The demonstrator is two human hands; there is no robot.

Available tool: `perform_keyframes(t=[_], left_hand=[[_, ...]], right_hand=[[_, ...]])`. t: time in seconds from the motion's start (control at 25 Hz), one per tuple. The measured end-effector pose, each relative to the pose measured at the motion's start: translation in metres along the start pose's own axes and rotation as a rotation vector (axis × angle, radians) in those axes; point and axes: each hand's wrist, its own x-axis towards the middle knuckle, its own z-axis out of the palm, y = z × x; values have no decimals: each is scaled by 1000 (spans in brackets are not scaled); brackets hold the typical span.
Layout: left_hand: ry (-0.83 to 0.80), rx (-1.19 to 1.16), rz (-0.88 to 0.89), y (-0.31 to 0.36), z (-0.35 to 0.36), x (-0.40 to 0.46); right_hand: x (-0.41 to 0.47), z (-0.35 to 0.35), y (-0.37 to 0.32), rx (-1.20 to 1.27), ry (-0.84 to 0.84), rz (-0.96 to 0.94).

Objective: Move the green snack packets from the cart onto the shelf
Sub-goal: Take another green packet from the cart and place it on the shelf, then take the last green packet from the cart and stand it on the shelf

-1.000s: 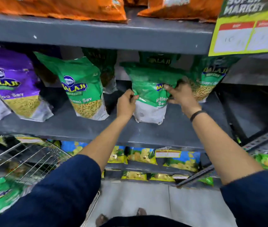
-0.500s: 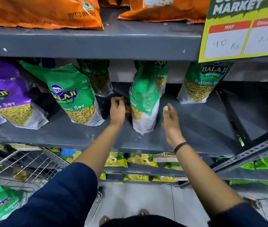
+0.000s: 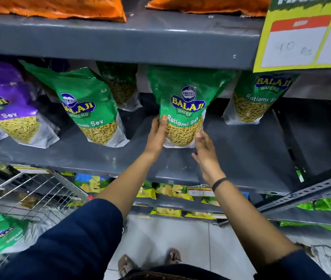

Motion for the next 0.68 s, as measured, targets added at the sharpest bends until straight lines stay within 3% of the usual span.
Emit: perform_keyframes(t=[0.08,0.16,0.28,0.44,0.52,0.68], left_hand=[[81,42,4,2,-9,-5],[264,82,87,0,-26,-19],[534,115,182,-16,-84,-59],[868,116,111,-57,-204,-146],[1051,118,-20,-90,-283,-205],[1275,328,-402,-150,-419,-312]], right_hand=[[-6,6,8,16,100,-18],[-15,17,15,44,240,-71],[-37,50,32,17,222,-112],[-86,132,61,-135,-101,-182],[-115,197,91,-263,-330,-171],[-176,328,166,-506,-784,85]])
